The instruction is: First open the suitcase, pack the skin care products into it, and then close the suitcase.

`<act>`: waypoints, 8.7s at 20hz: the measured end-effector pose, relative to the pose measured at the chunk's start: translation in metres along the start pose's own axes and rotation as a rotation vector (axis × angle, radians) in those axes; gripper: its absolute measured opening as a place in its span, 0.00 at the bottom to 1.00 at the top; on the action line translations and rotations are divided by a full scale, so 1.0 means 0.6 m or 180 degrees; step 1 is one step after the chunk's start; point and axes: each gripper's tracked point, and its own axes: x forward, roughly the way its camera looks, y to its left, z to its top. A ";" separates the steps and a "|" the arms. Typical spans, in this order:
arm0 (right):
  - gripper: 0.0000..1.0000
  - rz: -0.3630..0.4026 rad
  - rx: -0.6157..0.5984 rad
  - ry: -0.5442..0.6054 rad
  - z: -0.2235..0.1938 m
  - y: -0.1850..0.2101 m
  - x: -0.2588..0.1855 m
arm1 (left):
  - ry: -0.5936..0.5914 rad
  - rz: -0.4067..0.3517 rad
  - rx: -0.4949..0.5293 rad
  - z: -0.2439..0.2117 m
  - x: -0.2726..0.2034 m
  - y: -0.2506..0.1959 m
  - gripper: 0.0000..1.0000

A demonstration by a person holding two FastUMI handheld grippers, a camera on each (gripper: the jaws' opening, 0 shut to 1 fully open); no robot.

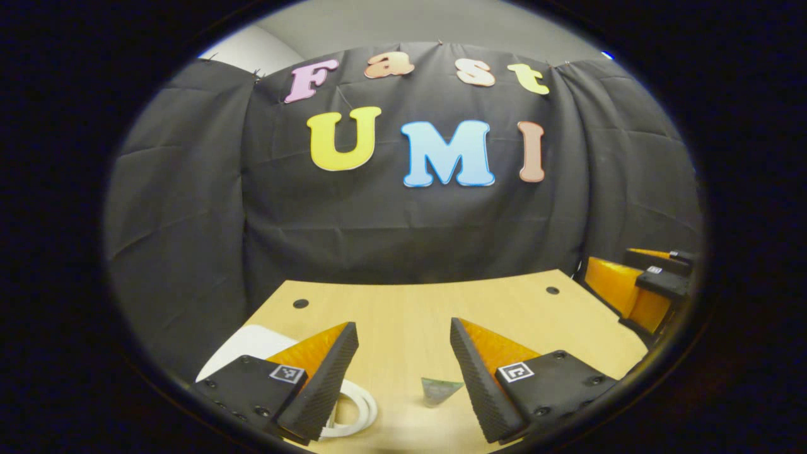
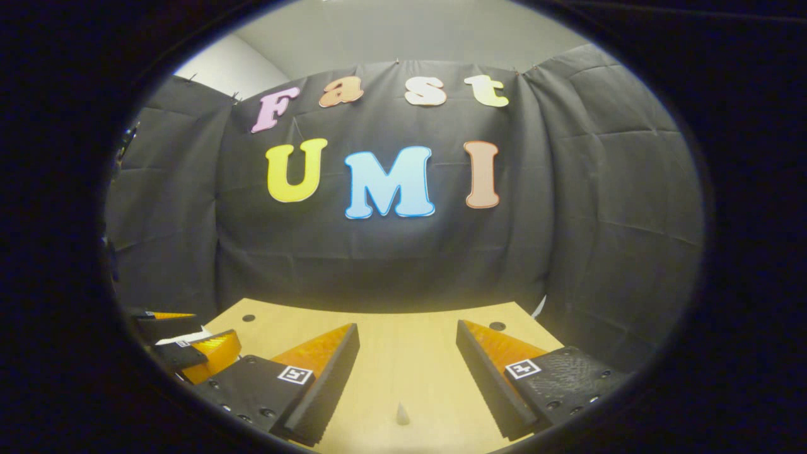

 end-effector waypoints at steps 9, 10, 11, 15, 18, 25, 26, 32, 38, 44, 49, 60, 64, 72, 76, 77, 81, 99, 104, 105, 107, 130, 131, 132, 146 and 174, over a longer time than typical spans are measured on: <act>0.94 -0.0085 -0.0103 0.0282 -0.045 -0.016 -0.022 | 0.1310 0.0232 0.0119 -0.295 0.023 0.071 0.97; 0.94 -0.0101 -0.0105 0.0315 -0.052 -0.020 -0.024 | 0.1434 0.0291 0.0107 -0.324 0.031 0.082 0.96; 0.94 -0.0122 -0.0114 0.0338 -0.053 -0.024 -0.027 | 0.1521 0.0325 0.0086 -0.341 0.036 0.089 0.98; 0.94 -0.0257 -0.0130 0.0414 -0.064 -0.051 -0.041 | 0.1793 0.0420 0.0053 -0.410 0.066 0.113 0.82; 0.94 -0.0337 -0.0086 0.0478 -0.074 -0.062 -0.049 | 0.2015 0.0418 -0.0021 -0.431 0.072 0.117 0.32; 0.94 -0.0380 -0.0059 0.0490 -0.080 -0.076 -0.043 | 0.1825 -0.0011 -0.0088 -0.365 0.020 0.014 0.19; 0.94 -0.0357 -0.0065 0.0501 -0.083 -0.072 -0.046 | 0.1740 -0.0072 -0.0058 -0.336 0.007 0.015 0.19; 0.94 -0.0161 -0.0063 0.0564 -0.099 -0.035 -0.032 | 0.1234 0.0077 0.0032 -0.142 -0.068 0.123 0.19; 0.94 -0.0025 -0.0053 0.0578 -0.107 -0.008 -0.024 | 0.0678 0.0844 0.0529 0.041 -0.110 0.391 0.18; 0.95 -0.0136 0.0064 0.0654 -0.124 -0.034 -0.029 | 0.0897 0.1807 0.1303 0.010 -0.073 0.721 0.17; 0.95 -0.0243 0.0139 0.0764 -0.137 -0.051 -0.040 | 0.1244 0.2191 0.1363 -0.090 0.000 0.894 0.17; 0.95 -0.0271 0.0155 0.0922 -0.169 -0.065 -0.051 | 0.0687 0.0910 0.0610 -0.094 0.052 0.567 0.99; 0.95 -0.0306 0.0216 0.0972 -0.176 -0.082 -0.053 | 0.0798 -0.0046 0.0988 -0.196 0.066 0.267 0.99; 0.95 -0.0516 0.0307 0.1142 -0.202 -0.149 -0.075 | 0.1163 -0.0889 0.0874 -0.361 0.067 -0.060 0.99; 0.95 -0.0589 0.0281 0.1196 -0.207 -0.176 -0.084 | 0.1209 -0.0745 0.0760 -0.376 0.116 -0.103 0.99; 0.95 -0.0600 0.0259 0.1204 -0.206 -0.181 -0.086 | 0.1199 -0.0708 0.0753 -0.374 0.130 -0.110 0.99; 0.95 -0.0627 0.0195 0.1249 -0.208 -0.200 -0.093 | 0.1169 -0.0571 0.0749 -0.375 0.174 -0.129 0.96; 0.88 0.0546 -0.0032 0.2235 -0.379 -0.040 -0.020 | 0.1085 0.0014 -0.0180 -0.312 0.092 -0.050 0.41; 0.81 0.0682 -0.0027 0.2396 -0.434 0.009 0.053 | 0.0972 0.0529 -0.0332 -0.246 -0.004 0.085 0.41; 0.78 0.0687 -0.0016 0.2431 -0.443 0.016 0.066 | 0.0974 0.0655 -0.0363 -0.241 -0.024 0.118 0.41; 0.75 0.0659 -0.0017 0.2479 -0.462 0.020 0.088 | 0.1002 0.0917 -0.0417 -0.241 -0.065 0.189 0.41; 0.27 0.2495 0.0238 0.3048 -0.334 0.385 -0.184 | 0.2172 0.0738 0.0274 -0.319 -0.062 0.439 1.00; 0.27 0.2554 0.0209 0.3079 -0.334 0.397 -0.192 | 0.2060 0.0802 0.0272 -0.307 -0.071 0.450 0.99; 0.27 0.2586 0.0175 0.3125 -0.337 0.407 -0.200 | 0.1965 0.0863 0.0262 -0.299 -0.082 0.465 0.99; 0.27 0.2549 0.1010 0.4361 -0.323 0.599 -0.190 | 0.1416 0.1161 -0.1147 -0.358 -0.312 0.555 0.99; 0.95 0.0964 0.1689 0.4221 -0.384 0.271 -0.106 | 0.1816 0.2177 -0.3187 -0.455 -0.060 1.076 0.95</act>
